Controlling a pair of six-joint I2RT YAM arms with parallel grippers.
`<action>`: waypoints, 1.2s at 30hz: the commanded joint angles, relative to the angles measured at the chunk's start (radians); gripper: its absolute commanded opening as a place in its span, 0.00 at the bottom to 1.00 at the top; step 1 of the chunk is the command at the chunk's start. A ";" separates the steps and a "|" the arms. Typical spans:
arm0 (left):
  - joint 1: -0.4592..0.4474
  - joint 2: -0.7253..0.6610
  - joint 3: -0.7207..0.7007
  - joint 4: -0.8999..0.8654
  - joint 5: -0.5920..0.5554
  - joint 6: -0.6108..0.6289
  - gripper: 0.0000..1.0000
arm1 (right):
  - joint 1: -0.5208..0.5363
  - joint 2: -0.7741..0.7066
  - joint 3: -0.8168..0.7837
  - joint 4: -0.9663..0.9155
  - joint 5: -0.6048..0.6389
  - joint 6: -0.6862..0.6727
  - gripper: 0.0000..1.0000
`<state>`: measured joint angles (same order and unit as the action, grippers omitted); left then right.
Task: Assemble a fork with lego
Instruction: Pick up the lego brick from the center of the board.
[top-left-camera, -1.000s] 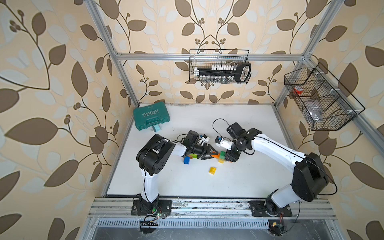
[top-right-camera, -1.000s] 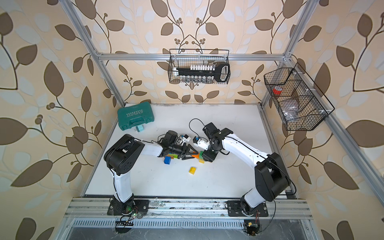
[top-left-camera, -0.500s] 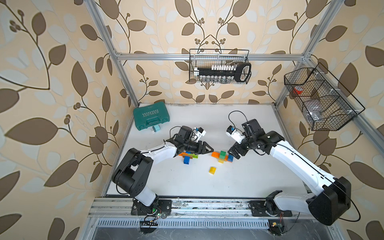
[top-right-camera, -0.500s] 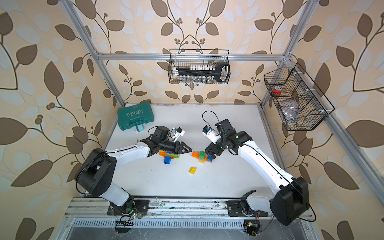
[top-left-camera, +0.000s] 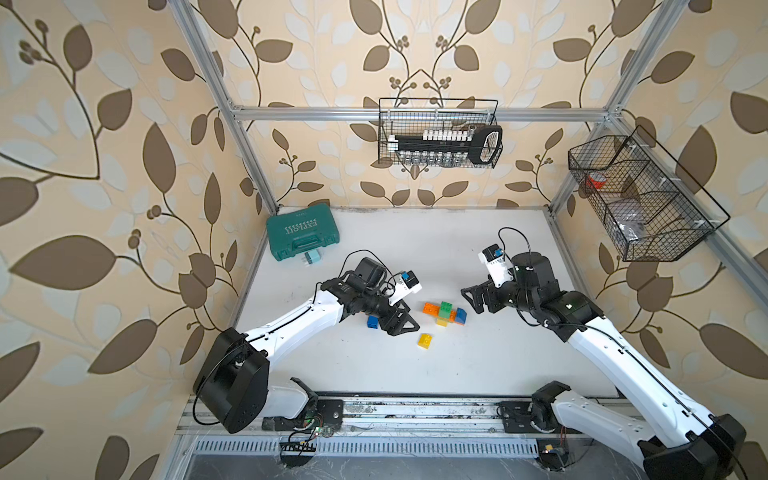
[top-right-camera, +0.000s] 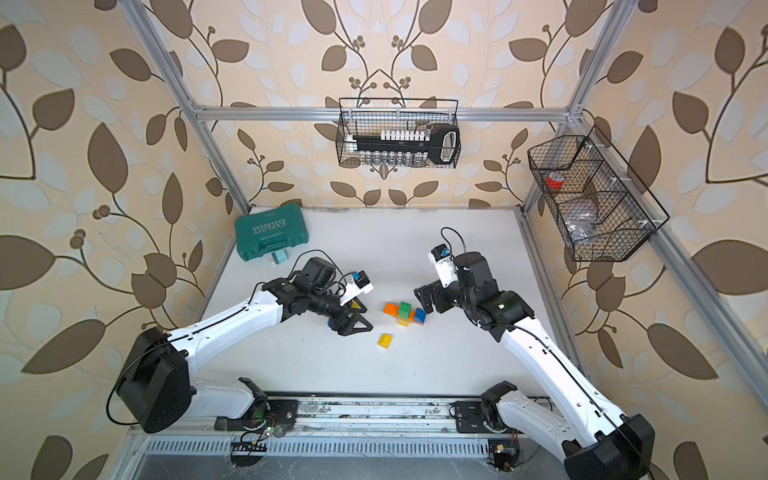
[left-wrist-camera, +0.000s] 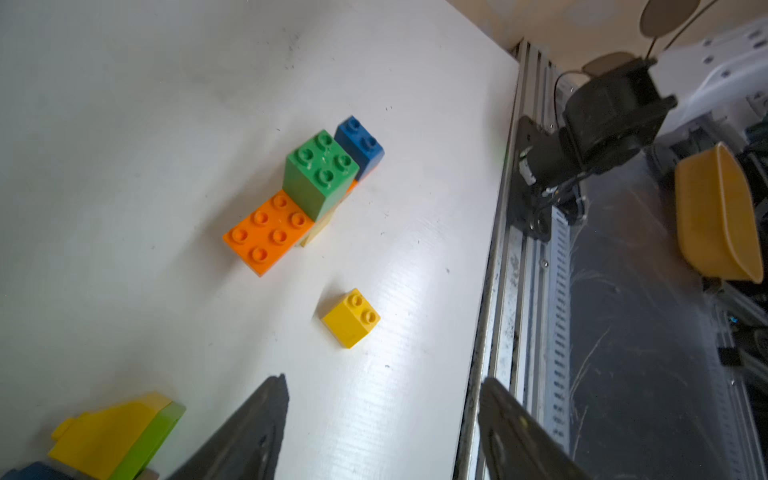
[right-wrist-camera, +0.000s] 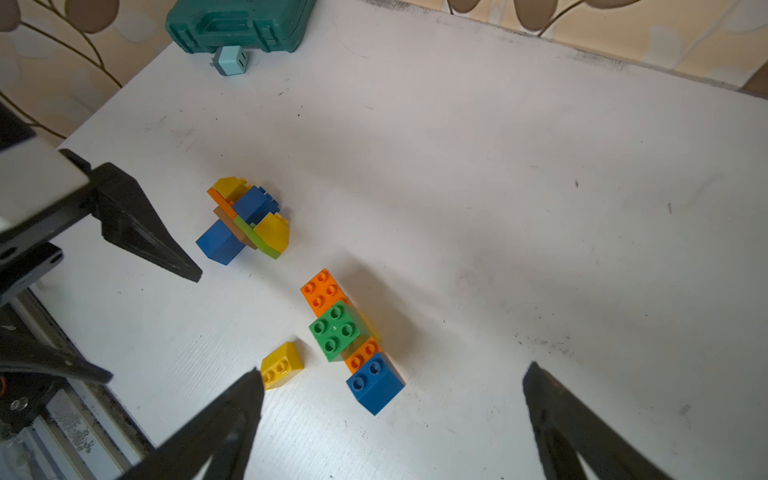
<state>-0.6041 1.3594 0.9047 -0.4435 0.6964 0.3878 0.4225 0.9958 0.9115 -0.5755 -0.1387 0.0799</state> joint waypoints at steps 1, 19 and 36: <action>-0.023 0.041 0.038 -0.090 -0.036 0.279 0.70 | -0.016 -0.012 -0.032 0.017 -0.089 0.079 1.00; -0.146 0.322 0.132 -0.059 -0.124 0.519 0.61 | -0.293 0.038 -0.156 0.081 -0.407 0.271 1.00; -0.160 0.434 0.172 -0.024 -0.095 0.529 0.57 | -0.301 0.115 -0.160 0.099 -0.462 0.248 1.00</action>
<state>-0.7540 1.7832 1.0473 -0.4416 0.5690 0.8955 0.1276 1.1015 0.7589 -0.4889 -0.5808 0.3328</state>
